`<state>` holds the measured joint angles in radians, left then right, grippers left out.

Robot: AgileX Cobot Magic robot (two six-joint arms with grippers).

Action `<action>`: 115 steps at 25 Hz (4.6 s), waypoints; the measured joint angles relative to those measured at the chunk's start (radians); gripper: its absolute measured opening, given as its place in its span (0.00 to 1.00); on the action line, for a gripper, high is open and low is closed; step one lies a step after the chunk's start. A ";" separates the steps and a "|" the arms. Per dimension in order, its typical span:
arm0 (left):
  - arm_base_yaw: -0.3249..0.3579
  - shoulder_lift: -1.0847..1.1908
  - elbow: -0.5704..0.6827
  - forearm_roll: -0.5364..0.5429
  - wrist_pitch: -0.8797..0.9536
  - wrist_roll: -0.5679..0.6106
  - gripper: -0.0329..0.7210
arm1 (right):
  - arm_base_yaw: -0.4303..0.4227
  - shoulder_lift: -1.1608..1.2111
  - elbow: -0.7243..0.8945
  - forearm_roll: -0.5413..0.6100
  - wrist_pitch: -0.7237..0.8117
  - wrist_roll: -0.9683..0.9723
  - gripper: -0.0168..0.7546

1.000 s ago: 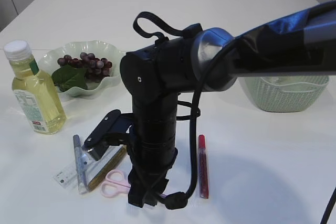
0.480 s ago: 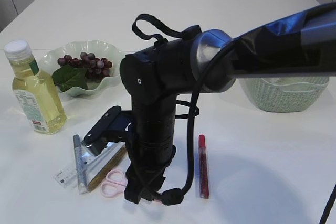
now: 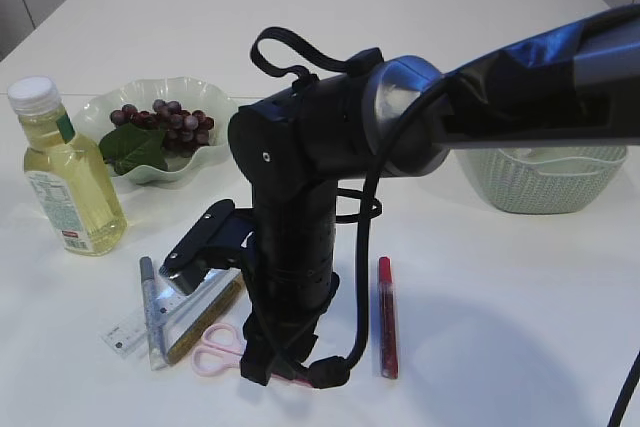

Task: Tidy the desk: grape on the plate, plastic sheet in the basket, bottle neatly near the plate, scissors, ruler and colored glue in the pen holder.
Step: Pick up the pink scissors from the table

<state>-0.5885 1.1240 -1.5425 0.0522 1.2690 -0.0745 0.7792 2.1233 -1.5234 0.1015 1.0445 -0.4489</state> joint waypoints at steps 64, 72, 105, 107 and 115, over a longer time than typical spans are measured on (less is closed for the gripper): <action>0.000 0.000 0.000 0.058 0.000 0.000 0.43 | 0.009 0.067 0.000 0.030 -0.023 0.006 0.52; 0.000 0.000 0.000 0.086 0.000 0.000 0.43 | 0.009 0.069 -0.002 0.004 -0.070 0.004 0.52; 0.000 0.000 0.000 0.098 0.000 0.000 0.43 | 0.039 0.054 0.048 -0.058 -0.069 -0.006 0.52; 0.000 0.000 0.000 0.103 0.000 0.000 0.43 | 0.039 0.054 0.048 -0.056 -0.071 -0.006 0.52; 0.000 0.000 0.000 0.138 0.000 0.000 0.43 | 0.039 0.052 0.050 -0.054 -0.086 -0.006 0.52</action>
<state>-0.5885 1.1240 -1.5425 0.1906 1.2690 -0.0745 0.8181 2.1753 -1.4734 0.0470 0.9586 -0.4548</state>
